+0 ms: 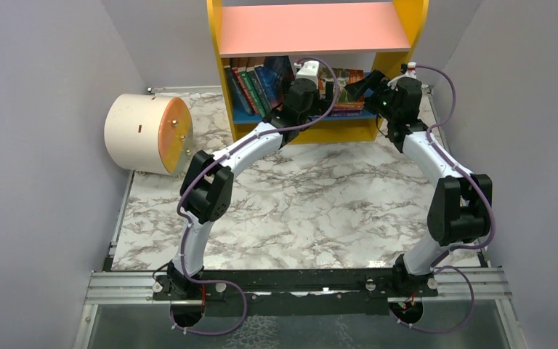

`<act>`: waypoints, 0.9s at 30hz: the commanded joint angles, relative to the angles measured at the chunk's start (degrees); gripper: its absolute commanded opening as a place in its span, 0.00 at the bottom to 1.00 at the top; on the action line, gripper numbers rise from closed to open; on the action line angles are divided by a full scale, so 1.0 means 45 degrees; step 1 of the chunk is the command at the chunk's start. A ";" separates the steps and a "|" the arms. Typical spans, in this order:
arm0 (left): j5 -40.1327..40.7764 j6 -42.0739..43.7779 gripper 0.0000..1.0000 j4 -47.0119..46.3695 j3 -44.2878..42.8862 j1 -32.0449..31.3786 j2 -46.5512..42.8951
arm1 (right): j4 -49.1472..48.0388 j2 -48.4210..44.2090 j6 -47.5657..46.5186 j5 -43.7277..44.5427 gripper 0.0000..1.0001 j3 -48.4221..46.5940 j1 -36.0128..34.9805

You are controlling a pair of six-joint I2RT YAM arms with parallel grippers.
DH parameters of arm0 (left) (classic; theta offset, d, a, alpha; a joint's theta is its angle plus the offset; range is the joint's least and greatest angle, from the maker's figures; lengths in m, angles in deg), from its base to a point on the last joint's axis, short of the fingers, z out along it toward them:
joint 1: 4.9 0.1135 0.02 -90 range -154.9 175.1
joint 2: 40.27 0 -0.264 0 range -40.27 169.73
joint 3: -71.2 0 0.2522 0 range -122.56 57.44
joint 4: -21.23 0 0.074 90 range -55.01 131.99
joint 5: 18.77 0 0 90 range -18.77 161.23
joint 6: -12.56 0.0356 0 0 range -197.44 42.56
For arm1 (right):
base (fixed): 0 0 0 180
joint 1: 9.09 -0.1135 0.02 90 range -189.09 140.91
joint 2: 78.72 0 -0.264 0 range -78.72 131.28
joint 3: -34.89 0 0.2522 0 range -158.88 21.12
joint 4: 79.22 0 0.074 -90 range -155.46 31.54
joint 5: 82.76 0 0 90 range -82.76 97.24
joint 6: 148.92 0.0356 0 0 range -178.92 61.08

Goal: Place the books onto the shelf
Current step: Adjust the book on the shelf.

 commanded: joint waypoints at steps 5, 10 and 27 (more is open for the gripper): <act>-0.0043 -0.0269 0.99 -0.0317 0.0449 -0.0370 -0.0993 | -0.0798 0.0504 -0.0137 -0.1221 0.94 -0.0815 -0.0076; 0.0017 -0.0259 0.99 -0.0375 0.0633 -0.0406 -0.1153 | -0.0836 0.0537 -0.0141 -0.1289 0.94 -0.0825 -0.0083; 0.0208 -0.0230 0.99 -0.0425 0.0879 -0.0449 -0.1378 | -0.0256 0.0274 -0.0247 -0.0035 0.94 -0.0916 -0.0464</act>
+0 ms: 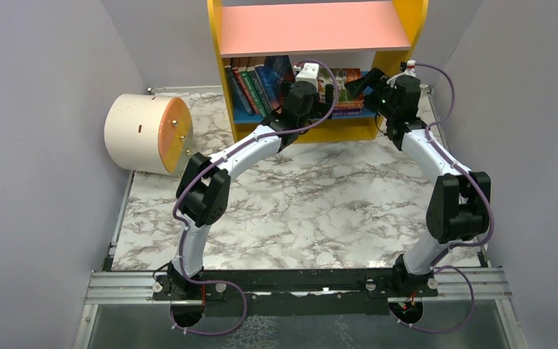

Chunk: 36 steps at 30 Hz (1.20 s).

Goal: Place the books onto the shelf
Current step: Adjust the book on the shelf.

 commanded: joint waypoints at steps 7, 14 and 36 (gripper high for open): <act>0.0170 -0.0145 0.99 -0.0216 0.0026 -0.0235 -0.0674 | 0.0050 -0.0419 -0.0276 0.0689 0.94 -0.0188 -0.0425; 0.0217 -0.0186 0.99 -0.0237 0.0210 -0.0235 -0.0828 | 0.0005 -0.0570 -0.0137 0.0971 0.94 0.0063 -0.0425; 0.0571 -0.0186 0.99 -0.0030 0.0671 -0.0235 -0.1310 | 0.0337 -0.2032 -0.0181 0.2001 0.95 0.1679 -0.0151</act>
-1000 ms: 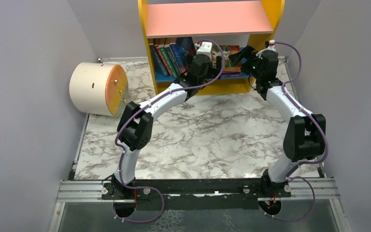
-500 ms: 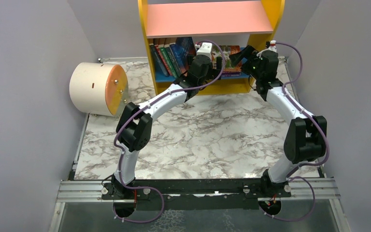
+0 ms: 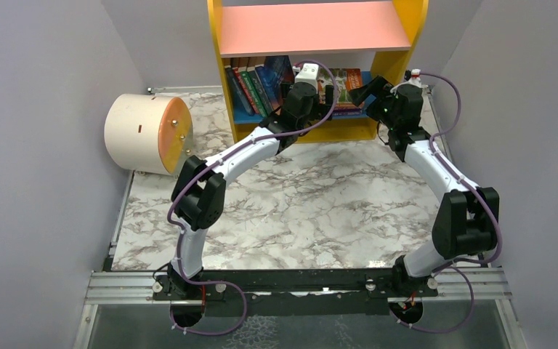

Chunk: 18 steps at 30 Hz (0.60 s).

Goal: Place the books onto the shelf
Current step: Adjust the book on the shelf.

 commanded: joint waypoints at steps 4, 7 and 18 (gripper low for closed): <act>0.0218 -0.0077 0.99 -0.0151 0.0090 -0.0065 -0.0619 | -0.0119 -0.0339 -0.0028 0.0270 0.95 0.0285 0.0077; 0.0187 -0.0089 0.99 -0.0160 0.0042 -0.0065 -0.0580 | -0.0177 -0.0176 -0.0005 0.0157 0.95 0.0197 0.0079; 0.0051 -0.0109 0.99 -0.0156 -0.0096 -0.0065 -0.0458 | -0.0460 0.0581 -0.0003 -0.0491 0.95 -0.0595 0.0087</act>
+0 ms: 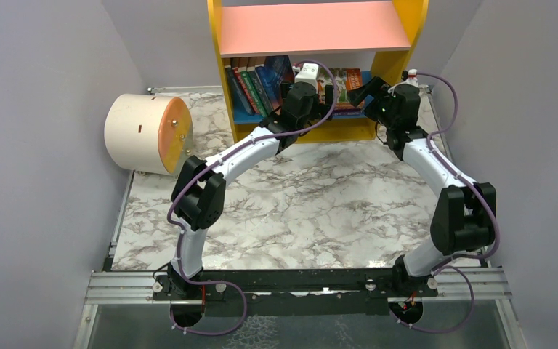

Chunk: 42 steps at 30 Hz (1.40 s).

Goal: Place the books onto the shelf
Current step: Adjust the book on the shelf.

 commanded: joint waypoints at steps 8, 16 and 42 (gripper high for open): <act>0.0013 -0.0094 0.99 -0.0151 -0.0106 -0.0068 -0.0424 | -0.0572 0.0889 0.0086 -0.0922 0.94 -0.1246 0.0058; -0.0071 -0.0137 0.99 -0.0231 0.0025 -0.0065 -0.0463 | -0.1006 0.1148 0.0231 -0.1356 0.93 -0.1260 -0.0093; -0.0331 -0.0372 0.99 -0.0405 0.0297 -0.0072 -0.0622 | -0.0959 0.1482 0.0073 -0.0842 0.92 -0.1921 -0.0353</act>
